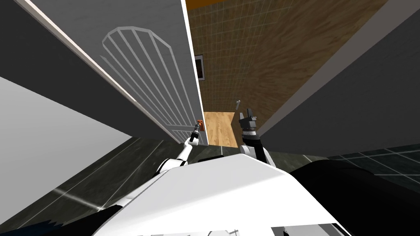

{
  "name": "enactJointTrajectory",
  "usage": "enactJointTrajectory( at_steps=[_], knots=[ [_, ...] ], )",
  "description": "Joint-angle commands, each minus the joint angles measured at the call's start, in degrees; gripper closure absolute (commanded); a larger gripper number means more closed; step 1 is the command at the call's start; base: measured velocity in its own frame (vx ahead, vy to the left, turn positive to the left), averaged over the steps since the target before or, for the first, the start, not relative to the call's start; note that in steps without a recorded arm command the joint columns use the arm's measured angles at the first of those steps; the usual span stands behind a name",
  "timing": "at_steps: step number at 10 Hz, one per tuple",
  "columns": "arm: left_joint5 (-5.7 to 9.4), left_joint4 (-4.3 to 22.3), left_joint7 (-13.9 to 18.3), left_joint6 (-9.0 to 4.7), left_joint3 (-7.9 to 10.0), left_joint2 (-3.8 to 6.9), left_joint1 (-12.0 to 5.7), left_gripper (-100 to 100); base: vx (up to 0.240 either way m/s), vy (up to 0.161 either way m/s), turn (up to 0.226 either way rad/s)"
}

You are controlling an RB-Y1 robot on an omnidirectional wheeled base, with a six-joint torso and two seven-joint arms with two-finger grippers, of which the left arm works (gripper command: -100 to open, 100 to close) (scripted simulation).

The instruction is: Push the door open

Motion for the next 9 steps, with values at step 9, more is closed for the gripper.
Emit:
enactJointTrajectory(
  at_steps=[9],
  knots=[
    [0.86,0.3,-1.1,0.16,2.87,1.69,0.08,100,0.096,-0.062,0.024]
  ],
)
